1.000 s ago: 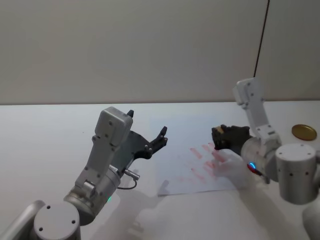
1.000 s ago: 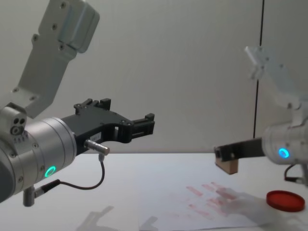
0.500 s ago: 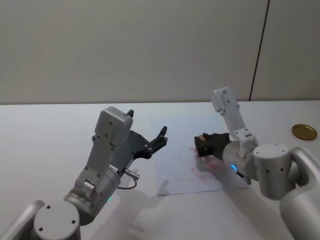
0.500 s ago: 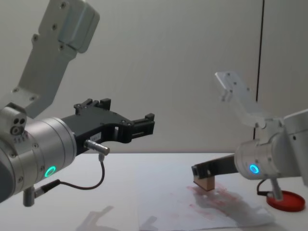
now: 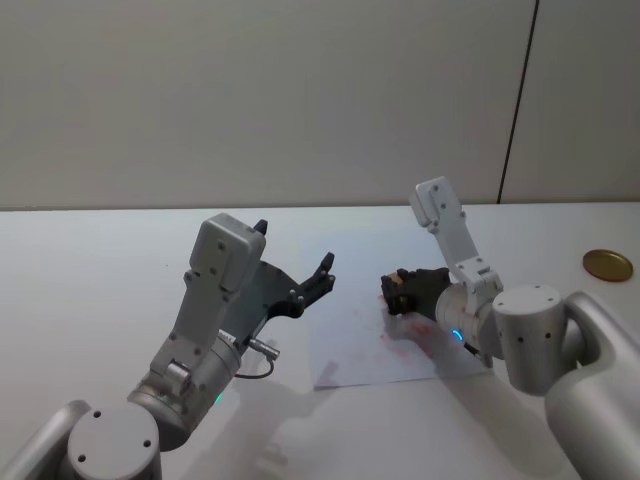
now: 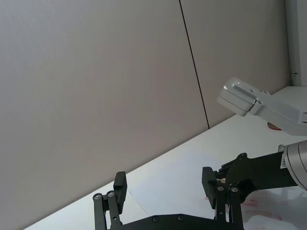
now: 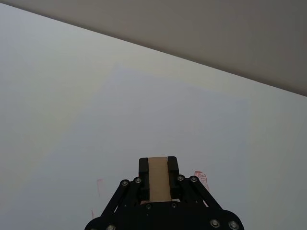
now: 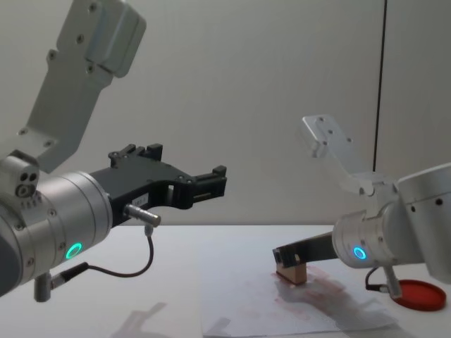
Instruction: Use the one hand to pick up the stamp and affix it onto the A4 paper.
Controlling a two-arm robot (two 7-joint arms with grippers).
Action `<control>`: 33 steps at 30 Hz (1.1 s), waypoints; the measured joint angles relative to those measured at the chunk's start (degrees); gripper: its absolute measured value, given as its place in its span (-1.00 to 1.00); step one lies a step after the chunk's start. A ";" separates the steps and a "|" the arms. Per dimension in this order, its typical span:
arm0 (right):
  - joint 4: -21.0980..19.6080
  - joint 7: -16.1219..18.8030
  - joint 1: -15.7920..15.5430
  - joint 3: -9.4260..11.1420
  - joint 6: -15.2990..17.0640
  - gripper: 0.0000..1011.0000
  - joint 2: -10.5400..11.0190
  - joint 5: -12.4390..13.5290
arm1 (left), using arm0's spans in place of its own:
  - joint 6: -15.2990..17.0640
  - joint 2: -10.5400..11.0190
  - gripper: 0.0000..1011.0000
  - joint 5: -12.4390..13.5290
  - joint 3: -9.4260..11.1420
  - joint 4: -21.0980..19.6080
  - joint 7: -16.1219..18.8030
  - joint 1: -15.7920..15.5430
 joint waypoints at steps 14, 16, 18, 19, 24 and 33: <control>2.07 -0.42 0.74 0.42 -0.27 -0.58 -0.37 1.21 | 0.00 0.00 0.96 0.00 0.00 0.00 0.00 0.00; 2.37 -0.48 0.84 0.59 -0.27 -0.58 -0.40 1.71 | 0.00 0.00 0.96 0.00 0.00 0.00 0.00 0.00; 2.62 -0.52 0.96 0.72 -0.27 -0.58 -0.42 2.03 | 0.00 0.00 0.96 0.00 0.00 0.00 0.00 0.00; 2.80 -0.54 1.02 0.86 -0.27 -0.58 -0.44 2.34 | 0.00 0.00 0.96 0.00 0.00 0.00 0.00 0.00; 3.38 -0.58 1.17 1.22 -0.28 -0.58 -0.48 3.25 | 0.00 0.00 0.96 0.00 0.00 0.00 0.00 0.00; 4.19 -0.48 1.36 1.52 -0.30 -0.58 -0.53 4.23 | 0.00 0.00 0.96 0.00 0.00 0.00 0.00 0.00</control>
